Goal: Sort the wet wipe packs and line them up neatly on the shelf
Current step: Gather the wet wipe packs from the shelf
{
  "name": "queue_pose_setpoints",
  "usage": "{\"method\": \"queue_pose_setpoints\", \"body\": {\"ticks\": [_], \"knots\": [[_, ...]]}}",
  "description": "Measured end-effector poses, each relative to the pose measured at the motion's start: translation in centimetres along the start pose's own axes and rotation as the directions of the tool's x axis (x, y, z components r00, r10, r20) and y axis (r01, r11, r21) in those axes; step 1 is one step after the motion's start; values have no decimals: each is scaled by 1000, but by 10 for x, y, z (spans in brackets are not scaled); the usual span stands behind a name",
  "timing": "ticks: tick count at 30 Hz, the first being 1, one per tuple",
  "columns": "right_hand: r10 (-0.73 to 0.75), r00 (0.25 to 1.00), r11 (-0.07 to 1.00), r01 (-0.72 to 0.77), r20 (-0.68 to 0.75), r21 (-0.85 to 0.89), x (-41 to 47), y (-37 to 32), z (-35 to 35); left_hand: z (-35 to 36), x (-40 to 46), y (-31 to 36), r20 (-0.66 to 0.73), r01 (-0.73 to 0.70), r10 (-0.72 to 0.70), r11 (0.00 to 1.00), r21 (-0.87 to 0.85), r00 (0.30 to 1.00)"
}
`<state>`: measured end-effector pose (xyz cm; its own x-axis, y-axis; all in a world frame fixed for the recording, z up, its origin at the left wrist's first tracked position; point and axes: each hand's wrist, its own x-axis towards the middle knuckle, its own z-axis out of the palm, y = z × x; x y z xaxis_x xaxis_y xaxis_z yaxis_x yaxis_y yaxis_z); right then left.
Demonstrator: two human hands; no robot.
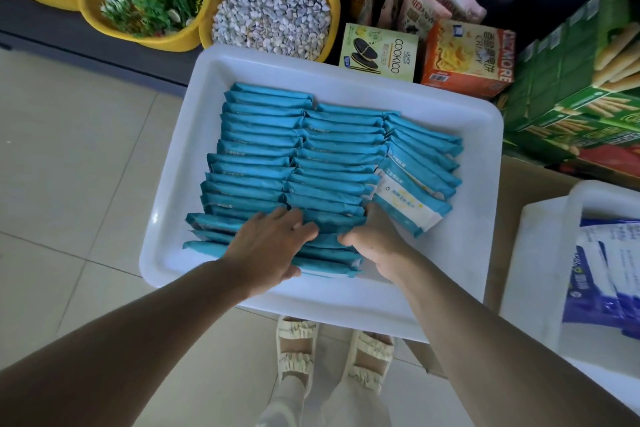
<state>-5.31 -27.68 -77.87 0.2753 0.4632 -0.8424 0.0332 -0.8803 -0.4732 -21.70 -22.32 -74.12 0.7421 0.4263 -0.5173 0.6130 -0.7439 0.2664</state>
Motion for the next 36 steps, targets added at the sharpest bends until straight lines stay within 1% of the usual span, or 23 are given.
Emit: {"method": "queue_pose_setpoints", "body": {"ticks": [3,4,6,8,11,14,16,17,18,19,20,21,22,23,25,27,29,32,34,36], "knots": [[-49,998,999,49,-43,-14,-1,5,-1,-1,6,2,-35,24,-24,1000,3,999],[-87,994,995,84,-65,-45,-1,6,-3,-2,7,2,-32,11,-11,1000,0,999],[-174,979,981,163,-104,-105,0,7,-5,-1,6,-1,-46,-73,74,997,28,996],[-216,971,970,202,-106,-134,1,6,-8,3,5,-3,-77,-79,83,996,43,994],[-201,979,965,190,-42,-180,5,3,-9,9,11,1,-95,-3,4,1000,6,995],[-112,994,965,107,-9,-238,5,2,-10,7,15,-2,-93,33,-29,998,45,995],[-72,997,951,73,14,-299,-4,1,-11,0,11,-7,-59,74,-77,996,-55,995],[-92,996,927,83,-8,-366,-10,1,-11,-4,7,-10,-63,98,-107,987,-125,992],[-157,986,884,112,-63,-453,-18,0,-10,-7,1,-15,-87,111,-128,977,-180,988],[-258,956,833,149,-136,-533,-27,-3,-8,-9,-6,-22,-146,111,-143,972,-208,979],[-391,898,780,209,-200,-589,-36,-9,-5,-11,-13,-31,-209,112,-157,970,-214,965],[-521,825,726,292,-220,-623,-43,-17,0,-12,-20,-41,-253,127,-175,972,-197,951],[-610,772,673,384,-180,-633,-47,-26,7,-13,-28,-51,-280,166,-210,971,-171,937],[-651,753,627,459,-99,-630,-47,-35,17,-14,-35,-59,-278,220,-254,964,-148,926],[-637,767,583,545,79,-603,-40,-49,41,-15,-47,-69,-220,303,-318,948,-101,922],[-579,796,558,545,177,-625,-32,-58,62,-11,-52,-71,-144,303,-309,951,-62,940],[-564,809,492,489,165,-720,-25,-61,75,-10,-55,-68,-89,278,-284,958,-75,955],[-612,779,343,421,140,-840,-18,-61,80,-4,-58,-68,-93,257,-263,964,-68,960],[-645,742,227,410,179,-883,-12,-63,80,-1,-58,-68,-98,278,-278,961,-17,956],[-638,731,102,390,240,-915,-8,-67,85,3,-56,-68,-119,282,-279,960,3,953]]}}
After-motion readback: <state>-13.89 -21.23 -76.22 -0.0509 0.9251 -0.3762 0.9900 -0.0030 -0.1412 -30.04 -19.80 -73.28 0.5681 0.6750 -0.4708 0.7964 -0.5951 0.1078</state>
